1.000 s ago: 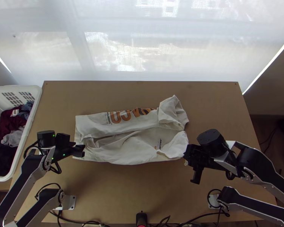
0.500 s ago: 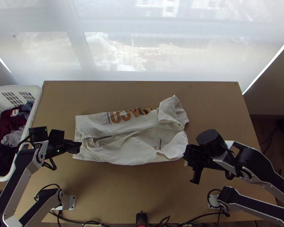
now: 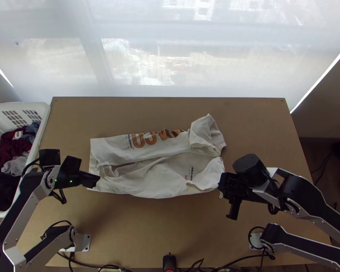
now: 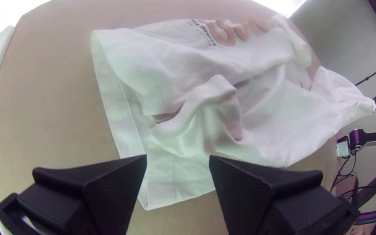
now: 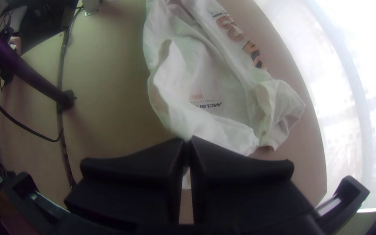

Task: Fold the t-shirt

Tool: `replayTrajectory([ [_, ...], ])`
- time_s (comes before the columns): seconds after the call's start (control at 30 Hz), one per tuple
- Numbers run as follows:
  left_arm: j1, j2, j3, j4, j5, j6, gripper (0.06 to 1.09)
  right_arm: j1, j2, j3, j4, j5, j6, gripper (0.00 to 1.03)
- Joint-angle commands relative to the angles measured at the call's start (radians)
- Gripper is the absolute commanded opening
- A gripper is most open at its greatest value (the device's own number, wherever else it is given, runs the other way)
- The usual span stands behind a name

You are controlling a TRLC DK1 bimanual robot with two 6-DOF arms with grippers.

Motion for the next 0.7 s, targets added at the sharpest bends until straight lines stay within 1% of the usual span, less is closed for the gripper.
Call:
replayTrajectory([
  [0.0, -0.010, 0.059, -0.006, 0.029, 0.004, 0.028, 0.78, 0.004, 0.012, 0.004, 0.006, -0.001, -0.005, 0.03],
  [0.27, -0.059, 0.127, -0.003, 0.144, 0.004, -0.008, 0.78, 0.006, 0.020, 0.007, 0.006, 0.000, -0.005, 0.03],
  [0.53, -0.093, 0.200, 0.006, 0.184, 0.003, -0.032, 0.77, 0.006, 0.035, 0.018, 0.004, 0.000, -0.005, 0.03],
  [0.6, -0.091, 0.208, 0.006, 0.187, 0.003, -0.032, 0.68, 0.006, 0.035, 0.019, 0.004, 0.000, -0.005, 0.03],
  [0.67, -0.090, 0.211, 0.004, 0.187, 0.003, -0.029, 0.66, 0.006, 0.038, 0.021, 0.004, 0.000, -0.005, 0.03],
])
